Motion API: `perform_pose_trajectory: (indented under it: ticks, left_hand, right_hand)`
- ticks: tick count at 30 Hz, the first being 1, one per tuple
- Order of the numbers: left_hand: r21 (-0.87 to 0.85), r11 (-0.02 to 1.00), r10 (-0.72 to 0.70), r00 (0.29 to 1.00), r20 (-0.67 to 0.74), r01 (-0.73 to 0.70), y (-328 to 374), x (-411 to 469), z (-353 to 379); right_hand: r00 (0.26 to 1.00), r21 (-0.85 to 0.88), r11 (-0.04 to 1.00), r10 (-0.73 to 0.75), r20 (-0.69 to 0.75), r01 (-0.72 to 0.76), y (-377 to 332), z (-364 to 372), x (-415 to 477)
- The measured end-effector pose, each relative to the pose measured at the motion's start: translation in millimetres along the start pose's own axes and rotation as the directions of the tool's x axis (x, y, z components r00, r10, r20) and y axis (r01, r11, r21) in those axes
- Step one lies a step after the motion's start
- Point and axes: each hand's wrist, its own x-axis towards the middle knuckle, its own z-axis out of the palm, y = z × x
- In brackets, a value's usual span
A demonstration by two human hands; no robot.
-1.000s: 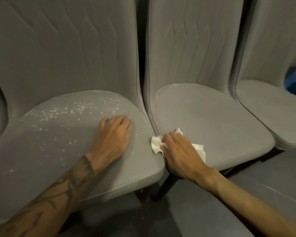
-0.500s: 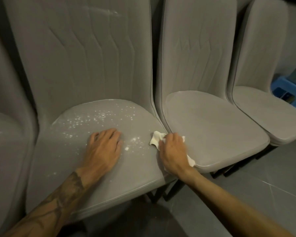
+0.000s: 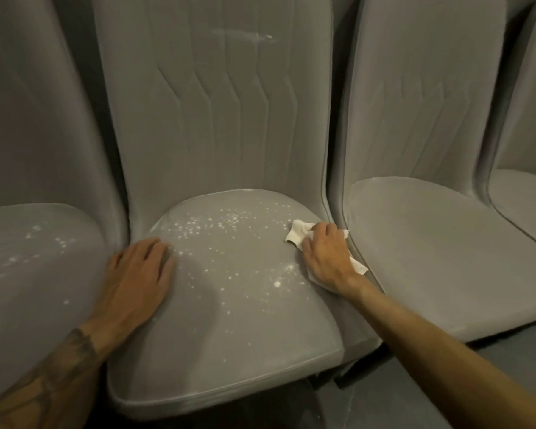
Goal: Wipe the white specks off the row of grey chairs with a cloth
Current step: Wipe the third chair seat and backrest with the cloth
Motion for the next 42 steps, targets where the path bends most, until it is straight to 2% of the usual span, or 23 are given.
perform_pose_trajectory:
  ticks: [1, 2, 4, 6, 7, 9, 11, 13, 18, 20, 23, 25, 26, 29, 30, 32, 35, 37, 41, 42]
  left_hand:
    - [0.001, 1.0, -0.024, 1.0, -0.001, 0.024, -7, 2, -2]
    - [0.004, 0.999, -0.037, 0.999, 0.0, 0.037, -12, 4, -3]
    - [0.005, 0.999, -0.035, 0.999, 0.011, 0.035, -19, 9, -5]
    - [-0.007, 1.0, -0.026, 1.0, 0.007, 0.026, -20, 13, -6]
    - [-0.005, 1.0, -0.024, 1.0, -0.002, 0.024, -20, 13, -5]
    - [0.009, 1.0, -0.024, 0.999, -0.027, 0.024, -19, 10, 0]
    - [0.008, 1.0, -0.026, 0.999, -0.035, 0.026, -19, 10, 4]
    - [0.008, 1.0, -0.024, 0.999, -0.036, 0.024, -21, 11, 6]
    - [-0.012, 0.999, -0.03, 0.998, -0.053, 0.03, -25, 10, 10]
    - [-0.007, 0.999, -0.032, 0.998, -0.052, 0.031, -26, 11, 12]
    - [0.002, 0.999, -0.032, 0.998, -0.049, 0.032, -27, 10, 12]
    - [-0.001, 0.999, -0.035, 0.999, -0.036, 0.035, -28, 10, 12]
    - [-0.001, 0.999, -0.036, 0.999, -0.035, 0.036, -28, 10, 12]
    - [-0.004, 0.999, -0.035, 0.998, -0.049, 0.034, -28, 11, 14]
    - [-0.003, 0.999, -0.034, 0.998, -0.053, 0.034, -28, 11, 14]
    - [0.004, 0.999, -0.031, 0.998, -0.056, 0.032, -29, 12, 16]
    - [0.015, 0.999, -0.029, 0.998, -0.058, 0.03, -32, 12, 18]
    - [0.017, 1.0, -0.024, 0.998, -0.065, 0.026, -33, 11, 20]
    - [0.019, 0.999, -0.029, 0.997, -0.076, 0.031, -32, 12, 20]
    - [0.021, 0.999, -0.03, 0.997, -0.075, 0.031, -31, 12, 20]
  right_hand:
    - [0.999, 0.071, 0.996, -0.046, -0.009, 0.047, 9, 2, 0]
    - [0.999, 0.156, 0.987, -0.029, -0.038, 0.034, 18, 1, 3]
    - [0.99, 0.248, 0.965, 0.113, -0.085, -0.088, 28, 0, 14]
    - [0.976, 0.217, 0.958, 0.207, -0.073, -0.187, 16, 5, 33]
    - [0.977, 0.185, 0.965, 0.202, -0.063, -0.187, 4, 9, 41]
    - [0.991, 0.148, 0.984, 0.114, -0.072, -0.102, -20, 15, 51]
    - [0.993, 0.198, 0.98, 0.01, -0.119, 0.014, -27, 22, 51]
    - [0.99, 0.235, 0.971, -0.017, -0.14, 0.05, -20, 22, 55]
    - [0.985, 0.07, 0.987, 0.148, -0.087, -0.142, -22, 20, 88]
    - [0.992, 0.101, 0.993, 0.079, -0.101, -0.069, -38, 22, 91]
    - [0.98, 0.236, 0.957, -0.141, -0.139, 0.171, -35, 29, 75]
    - [0.976, 0.242, 0.947, -0.189, -0.111, 0.211, -18, 28, 75]
    - [0.983, 0.229, 0.958, -0.149, -0.107, 0.171, -12, 28, 81]
    - [0.995, 0.147, 0.986, 0.082, -0.065, -0.072, -17, 27, 112]
    - [0.993, 0.108, 0.99, 0.095, -0.064, -0.088, -27, 28, 118]
    - [0.996, 0.147, 0.989, 0.022, -0.086, -0.009, -44, 32, 122]
    - [0.976, 0.293, 0.931, -0.195, -0.101, 0.216, -46, 38, 103]
    - [0.967, 0.279, 0.926, -0.244, -0.076, 0.256, -30, 38, 103]
    - [0.998, 0.155, 0.988, 0.003, -0.068, 0.008, -25, 35, 131]
    - [0.997, 0.132, 0.991, 0.01, -0.08, 0.0, -34, 34, 134]
